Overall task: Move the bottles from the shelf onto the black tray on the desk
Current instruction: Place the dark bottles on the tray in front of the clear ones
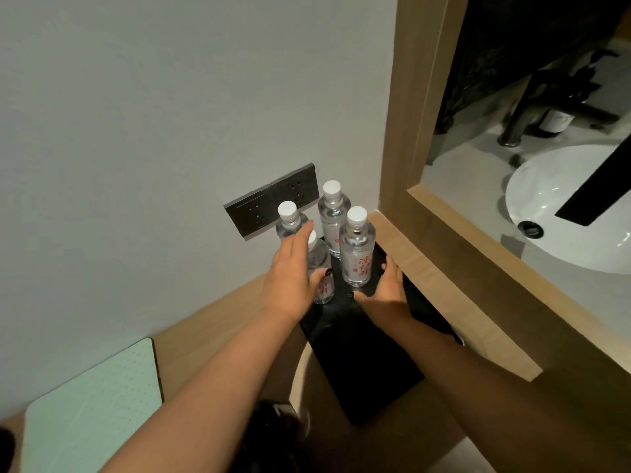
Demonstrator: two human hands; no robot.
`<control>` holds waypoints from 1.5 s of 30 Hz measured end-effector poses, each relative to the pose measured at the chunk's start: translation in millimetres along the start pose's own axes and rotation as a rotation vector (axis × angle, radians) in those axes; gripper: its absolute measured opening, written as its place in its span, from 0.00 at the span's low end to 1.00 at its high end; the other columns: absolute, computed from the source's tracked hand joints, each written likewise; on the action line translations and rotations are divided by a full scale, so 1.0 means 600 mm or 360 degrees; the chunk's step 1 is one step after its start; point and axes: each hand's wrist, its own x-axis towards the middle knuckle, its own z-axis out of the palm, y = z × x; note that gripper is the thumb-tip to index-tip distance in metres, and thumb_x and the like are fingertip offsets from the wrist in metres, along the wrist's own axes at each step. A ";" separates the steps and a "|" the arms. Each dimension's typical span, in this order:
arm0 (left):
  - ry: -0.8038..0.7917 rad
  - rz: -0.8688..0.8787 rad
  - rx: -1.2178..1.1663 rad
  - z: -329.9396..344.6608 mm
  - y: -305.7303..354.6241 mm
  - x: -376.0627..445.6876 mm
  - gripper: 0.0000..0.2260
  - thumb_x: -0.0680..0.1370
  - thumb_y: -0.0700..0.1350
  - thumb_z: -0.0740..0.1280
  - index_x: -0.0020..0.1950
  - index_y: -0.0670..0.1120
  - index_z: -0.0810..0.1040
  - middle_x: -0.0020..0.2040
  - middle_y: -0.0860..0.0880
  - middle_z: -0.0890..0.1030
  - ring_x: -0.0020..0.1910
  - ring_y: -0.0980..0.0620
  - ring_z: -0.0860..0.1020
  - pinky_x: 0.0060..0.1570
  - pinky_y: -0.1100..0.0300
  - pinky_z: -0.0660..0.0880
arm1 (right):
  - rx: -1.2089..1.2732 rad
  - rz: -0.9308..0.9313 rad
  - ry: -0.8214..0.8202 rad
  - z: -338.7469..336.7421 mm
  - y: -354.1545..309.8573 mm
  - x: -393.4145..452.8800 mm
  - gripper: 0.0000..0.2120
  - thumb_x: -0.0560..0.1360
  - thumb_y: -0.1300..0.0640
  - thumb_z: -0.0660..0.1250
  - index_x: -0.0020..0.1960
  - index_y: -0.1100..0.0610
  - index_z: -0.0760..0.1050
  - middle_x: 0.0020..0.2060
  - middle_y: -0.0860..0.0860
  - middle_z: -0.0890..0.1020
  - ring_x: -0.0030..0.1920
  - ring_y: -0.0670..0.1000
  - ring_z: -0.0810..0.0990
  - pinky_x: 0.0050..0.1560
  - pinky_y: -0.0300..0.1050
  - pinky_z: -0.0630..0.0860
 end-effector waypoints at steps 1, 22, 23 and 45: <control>-0.0014 0.0016 0.0010 -0.003 -0.001 -0.004 0.38 0.73 0.46 0.72 0.77 0.52 0.54 0.73 0.47 0.65 0.71 0.46 0.65 0.66 0.51 0.66 | -0.0047 0.0002 -0.0002 -0.003 0.006 -0.017 0.47 0.68 0.61 0.75 0.77 0.59 0.48 0.73 0.58 0.59 0.72 0.57 0.64 0.70 0.50 0.64; -0.0347 -0.0462 -0.0556 -0.150 -0.185 -0.374 0.14 0.72 0.46 0.72 0.54 0.59 0.75 0.55 0.63 0.75 0.56 0.65 0.73 0.55 0.69 0.68 | -0.0125 -0.0721 -0.0535 0.125 -0.101 -0.377 0.09 0.76 0.56 0.64 0.56 0.50 0.76 0.55 0.43 0.73 0.58 0.38 0.71 0.56 0.25 0.65; -0.0305 -0.0436 -0.0534 -0.143 -0.190 -0.379 0.13 0.72 0.46 0.72 0.53 0.58 0.75 0.54 0.62 0.75 0.55 0.64 0.73 0.54 0.70 0.67 | -0.0170 -0.0727 -0.0525 0.129 -0.097 -0.380 0.10 0.76 0.56 0.64 0.57 0.50 0.75 0.56 0.44 0.73 0.57 0.38 0.71 0.55 0.22 0.63; 0.0528 -0.1815 -0.2575 -0.218 -0.237 -0.345 0.16 0.75 0.56 0.66 0.51 0.44 0.74 0.44 0.43 0.81 0.44 0.44 0.81 0.43 0.46 0.77 | 0.0037 -0.0341 -0.0352 0.112 -0.073 -0.338 0.16 0.75 0.55 0.68 0.60 0.44 0.69 0.58 0.50 0.75 0.59 0.50 0.75 0.61 0.51 0.76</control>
